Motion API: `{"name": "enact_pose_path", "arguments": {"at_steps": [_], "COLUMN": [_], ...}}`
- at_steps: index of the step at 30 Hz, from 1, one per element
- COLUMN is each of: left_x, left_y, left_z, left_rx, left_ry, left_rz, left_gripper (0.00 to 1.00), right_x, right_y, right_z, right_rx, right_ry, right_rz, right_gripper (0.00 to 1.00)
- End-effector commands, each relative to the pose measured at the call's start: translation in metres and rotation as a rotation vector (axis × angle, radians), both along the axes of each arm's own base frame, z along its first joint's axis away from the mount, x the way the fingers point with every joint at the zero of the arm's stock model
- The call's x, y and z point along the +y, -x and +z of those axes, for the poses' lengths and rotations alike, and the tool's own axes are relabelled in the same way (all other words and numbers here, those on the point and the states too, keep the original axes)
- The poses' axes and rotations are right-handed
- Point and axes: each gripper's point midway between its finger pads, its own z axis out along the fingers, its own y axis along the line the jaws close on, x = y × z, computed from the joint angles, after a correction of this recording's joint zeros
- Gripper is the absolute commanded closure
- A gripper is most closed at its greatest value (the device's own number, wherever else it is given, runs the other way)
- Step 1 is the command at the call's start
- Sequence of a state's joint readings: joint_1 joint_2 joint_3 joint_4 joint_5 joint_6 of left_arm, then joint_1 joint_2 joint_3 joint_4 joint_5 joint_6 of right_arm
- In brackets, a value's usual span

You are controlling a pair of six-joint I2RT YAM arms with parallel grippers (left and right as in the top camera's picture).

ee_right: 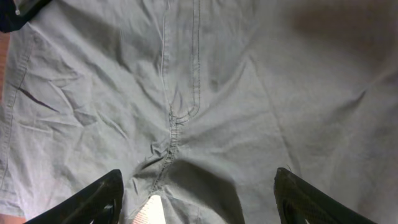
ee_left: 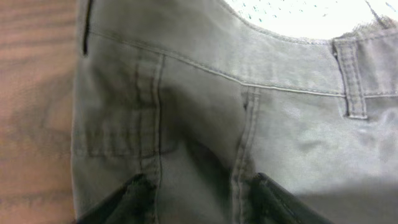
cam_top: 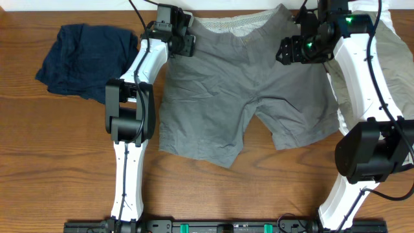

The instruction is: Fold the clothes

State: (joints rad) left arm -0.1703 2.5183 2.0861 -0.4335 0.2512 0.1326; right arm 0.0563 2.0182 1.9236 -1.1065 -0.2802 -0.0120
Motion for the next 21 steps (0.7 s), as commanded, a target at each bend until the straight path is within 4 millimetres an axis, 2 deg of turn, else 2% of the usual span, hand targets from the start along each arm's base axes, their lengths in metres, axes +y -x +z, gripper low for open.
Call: {"name": "enact_pose_path", "arguments": {"at_steps": [1,8,11,15,21], "left_x": [0.015,0.053,0.073,0.099,0.126], "left_y": [-0.002,0.02,0.035,0.058,0.097], "left_z": [-0.008,-0.022,-0.014,0.016,0.082], "left_rx": [0.02,0.16,0.229,0.305,0.354], "left_ry": [-0.052,-0.1,-0.095,-0.057,-0.052], "left_rz": [0.051,0.246,0.349,0.482,0.551], "left_gripper": [0.62,0.94,0.94,0.94,0.94], "right_x": [0.01,0.016,0.017,0.014,0.017], "right_y": [0.0,0.001,0.001,-0.001,-0.001], "right_z": [0.012,0.012,0.011,0.007,-0.013], "right_rx": [-0.029,-0.029,-0.025,-0.015,0.031], "right_ry": [-0.004,-0.005,-0.009,0.004,0.004], "right_rz": [0.026,0.038,0.025,-0.016,-0.021], "right_gripper": [0.25,0.24,0.25,0.25,0.25]}}
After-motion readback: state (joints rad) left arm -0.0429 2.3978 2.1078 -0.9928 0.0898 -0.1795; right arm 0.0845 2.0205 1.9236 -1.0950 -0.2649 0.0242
